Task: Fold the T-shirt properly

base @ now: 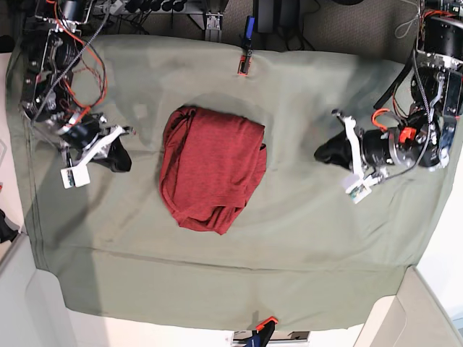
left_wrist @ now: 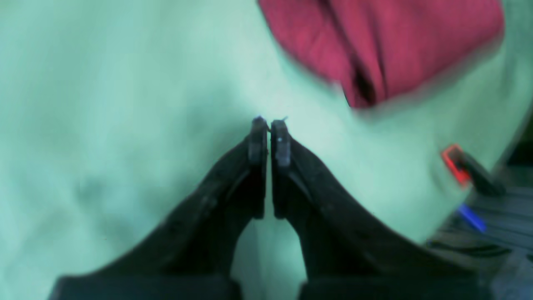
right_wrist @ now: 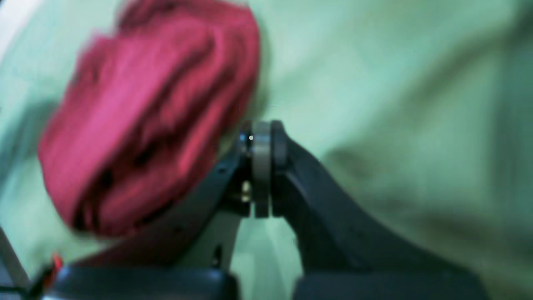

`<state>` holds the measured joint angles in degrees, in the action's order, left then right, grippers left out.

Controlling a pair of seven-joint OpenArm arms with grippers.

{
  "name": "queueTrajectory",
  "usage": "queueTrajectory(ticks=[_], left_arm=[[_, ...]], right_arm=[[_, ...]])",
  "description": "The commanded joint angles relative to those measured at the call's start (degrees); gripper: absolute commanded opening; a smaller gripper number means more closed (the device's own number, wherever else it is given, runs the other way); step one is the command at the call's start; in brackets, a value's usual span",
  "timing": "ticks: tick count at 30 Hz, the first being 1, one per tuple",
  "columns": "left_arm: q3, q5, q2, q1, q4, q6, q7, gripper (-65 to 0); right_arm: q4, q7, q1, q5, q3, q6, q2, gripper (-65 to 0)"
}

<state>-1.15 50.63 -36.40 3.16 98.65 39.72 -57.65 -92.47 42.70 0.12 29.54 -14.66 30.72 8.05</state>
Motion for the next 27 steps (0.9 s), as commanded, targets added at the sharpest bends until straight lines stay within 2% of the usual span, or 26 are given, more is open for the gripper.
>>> queueTrajectory(ticks=[1, 6, 11, 15, 19, 22, 27], left_arm=[[2.3, 1.0, -1.6, 2.0, 2.7, 0.3, 0.8, -62.6], [13.1, 1.0, -2.3, 19.6, 10.7, 0.3, 0.8, -62.6], [19.8, 0.9, -2.3, 35.8, 14.6, 0.3, 0.8, -62.6], [20.2, -0.7, -2.1, 46.3, 15.1, 0.3, 0.8, -62.6], [20.2, -7.1, 1.5, 54.1, 13.6, 0.3, 2.3, -62.6], [19.4, -11.6, 3.3, 55.8, 8.3, 0.3, 4.9, -62.6], [11.7, -13.0, 3.2, 53.7, -4.5, 0.3, 6.4, -62.6]], right_arm=[[-2.7, -0.7, -0.8, 2.6, -0.4, 0.6, 1.7, -65.0], [-10.6, 0.2, -11.8, 6.1, -1.5, 0.6, 7.4, -65.0], [-17.4, 1.5, -23.7, 9.4, -3.3, 0.6, 10.3, -65.0], [-21.7, 2.0, -32.9, 9.5, -3.5, 0.6, 11.2, -65.0], [-22.0, 2.1, -41.3, 10.0, -3.0, 0.6, 11.1, -65.0], [-21.1, 1.9, -45.6, 9.8, -0.7, 0.6, 11.2, -65.0], [-15.6, 1.9, -47.2, 4.2, 6.2, 0.6, 11.2, -65.0]])
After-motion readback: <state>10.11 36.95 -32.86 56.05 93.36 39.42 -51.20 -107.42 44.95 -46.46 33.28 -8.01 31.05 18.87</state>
